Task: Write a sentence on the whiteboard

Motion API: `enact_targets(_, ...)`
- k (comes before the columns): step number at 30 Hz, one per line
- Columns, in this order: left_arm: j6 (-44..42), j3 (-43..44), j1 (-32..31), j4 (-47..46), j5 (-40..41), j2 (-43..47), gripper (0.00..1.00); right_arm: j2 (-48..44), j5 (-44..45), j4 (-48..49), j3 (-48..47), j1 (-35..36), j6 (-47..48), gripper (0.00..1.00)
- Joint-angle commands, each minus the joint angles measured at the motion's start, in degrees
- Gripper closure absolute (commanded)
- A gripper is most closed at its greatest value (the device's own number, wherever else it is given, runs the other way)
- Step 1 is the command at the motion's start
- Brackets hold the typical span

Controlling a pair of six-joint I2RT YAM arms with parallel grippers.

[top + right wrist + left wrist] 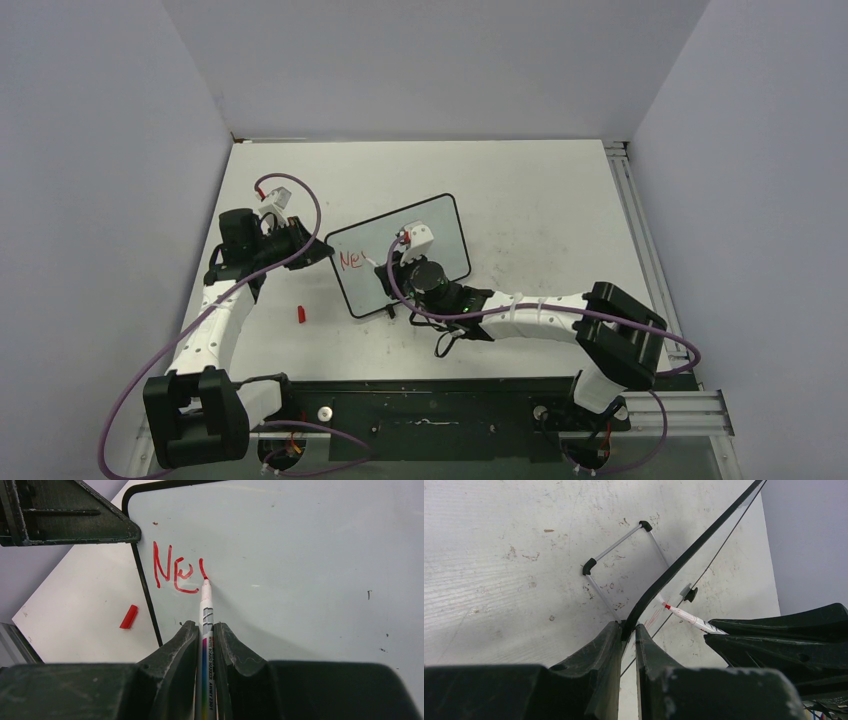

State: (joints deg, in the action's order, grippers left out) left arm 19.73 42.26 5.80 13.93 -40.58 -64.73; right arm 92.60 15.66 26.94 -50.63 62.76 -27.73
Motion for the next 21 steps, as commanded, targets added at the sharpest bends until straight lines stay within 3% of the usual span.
enact_targets(1,-0.1,1.4,0.2,-1.1,-1.0,1.4,0.90,-2.1,2.6,-0.7,1.0,0.1,-0.3,0.95)
enact_targets(21,-0.2,1.5,0.2,-1.1,-1.0,1.3,0.90,-2.2,3.4,-1.2,-1.0,0.0,0.9,0.95)
